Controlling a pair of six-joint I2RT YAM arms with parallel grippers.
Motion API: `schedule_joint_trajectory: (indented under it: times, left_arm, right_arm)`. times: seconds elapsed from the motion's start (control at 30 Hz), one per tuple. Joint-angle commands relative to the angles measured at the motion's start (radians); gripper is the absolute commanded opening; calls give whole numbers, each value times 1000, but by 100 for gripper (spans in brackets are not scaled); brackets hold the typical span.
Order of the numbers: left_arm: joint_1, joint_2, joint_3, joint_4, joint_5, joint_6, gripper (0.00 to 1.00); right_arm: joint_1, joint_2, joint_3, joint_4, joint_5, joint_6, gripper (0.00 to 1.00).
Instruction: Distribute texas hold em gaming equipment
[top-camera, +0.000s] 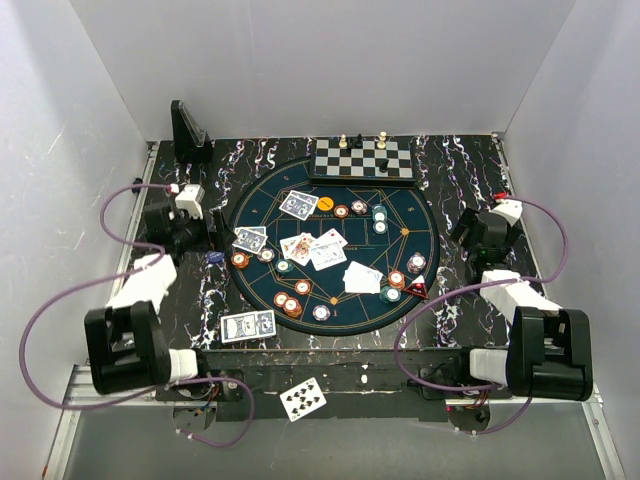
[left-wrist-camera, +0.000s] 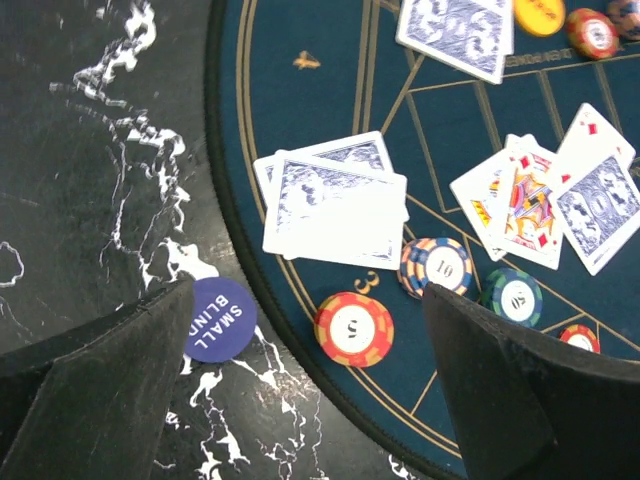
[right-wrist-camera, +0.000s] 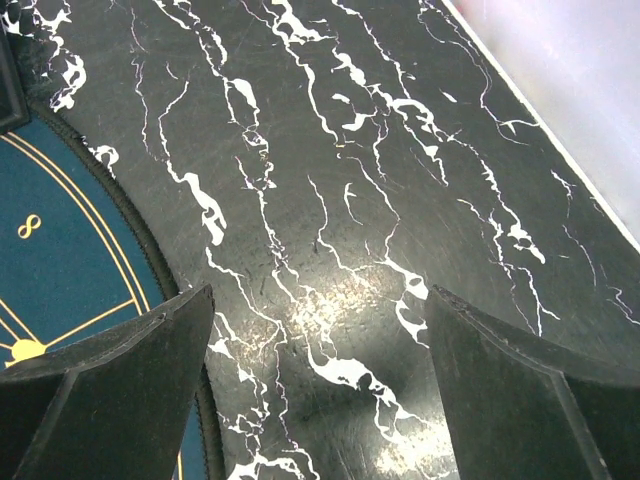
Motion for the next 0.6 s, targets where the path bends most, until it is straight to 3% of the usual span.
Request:
schedule_joint_trajectory:
  times: [0.0,0.13,0.27,0.43,0.53,0.57]
  left_arm:
    - [6,-136,-193,480,102,-1,98]
    - [6,-87,-300,766,14,-31,98]
    - [8,-76,-351,885,53,-47,98]
    - [8,-81,-397,919,-7,-75,98]
    - [8,-21,-478,1114,-1,-81,98]
    - [8,5,-504,1171,4,-76,98]
  right_arm:
    - [-12,33,-20,184,-21,-30,92]
    - [-19,50,-41,242,-41,-41,92]
    - [-23,56,-57,280,-47,-47,91]
    - [-20,73,-98,389,-68,-74,91]
    - [-16,84,-86,380,-94,-91,90]
    - [-16,76,-101,389,-106,-94,84]
